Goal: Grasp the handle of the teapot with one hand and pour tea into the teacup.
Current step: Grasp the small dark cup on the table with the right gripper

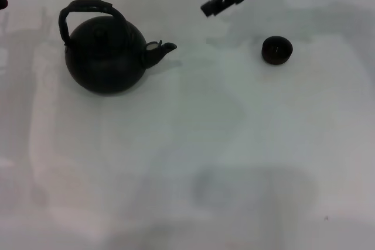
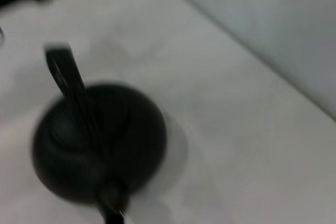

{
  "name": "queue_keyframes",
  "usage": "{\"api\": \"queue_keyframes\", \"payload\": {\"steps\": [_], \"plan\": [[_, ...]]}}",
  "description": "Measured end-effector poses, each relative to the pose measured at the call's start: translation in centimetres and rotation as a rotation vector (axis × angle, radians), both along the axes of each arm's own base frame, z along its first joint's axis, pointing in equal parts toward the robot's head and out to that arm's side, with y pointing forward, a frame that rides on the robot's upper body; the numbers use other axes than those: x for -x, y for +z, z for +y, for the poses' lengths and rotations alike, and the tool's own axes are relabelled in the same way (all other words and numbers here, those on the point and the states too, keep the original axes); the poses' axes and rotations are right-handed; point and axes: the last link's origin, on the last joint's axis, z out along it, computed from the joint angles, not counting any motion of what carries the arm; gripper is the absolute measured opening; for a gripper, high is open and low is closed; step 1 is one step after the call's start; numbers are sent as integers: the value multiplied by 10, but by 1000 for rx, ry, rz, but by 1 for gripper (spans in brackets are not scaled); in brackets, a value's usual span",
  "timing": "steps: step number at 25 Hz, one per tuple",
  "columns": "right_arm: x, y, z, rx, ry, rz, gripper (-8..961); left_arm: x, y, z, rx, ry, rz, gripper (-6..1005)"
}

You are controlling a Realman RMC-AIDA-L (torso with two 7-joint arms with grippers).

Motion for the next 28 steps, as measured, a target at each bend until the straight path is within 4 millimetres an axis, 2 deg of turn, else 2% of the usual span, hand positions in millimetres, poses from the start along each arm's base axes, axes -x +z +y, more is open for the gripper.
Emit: {"api": "queue_keyframes", "payload": {"steps": [5, 10, 28], "plan": [[16, -23, -1, 1, -18, -222, 829, -1, -1, 0, 1, -2, -4, 880], [14, -31, -2, -31, -64, -299, 828, -3, 0, -1, -11, -17, -5, 880], [-52, -34, -7, -148, -238, -290, 829, -3, -1, -2, -12, -15, -16, 879]]}}
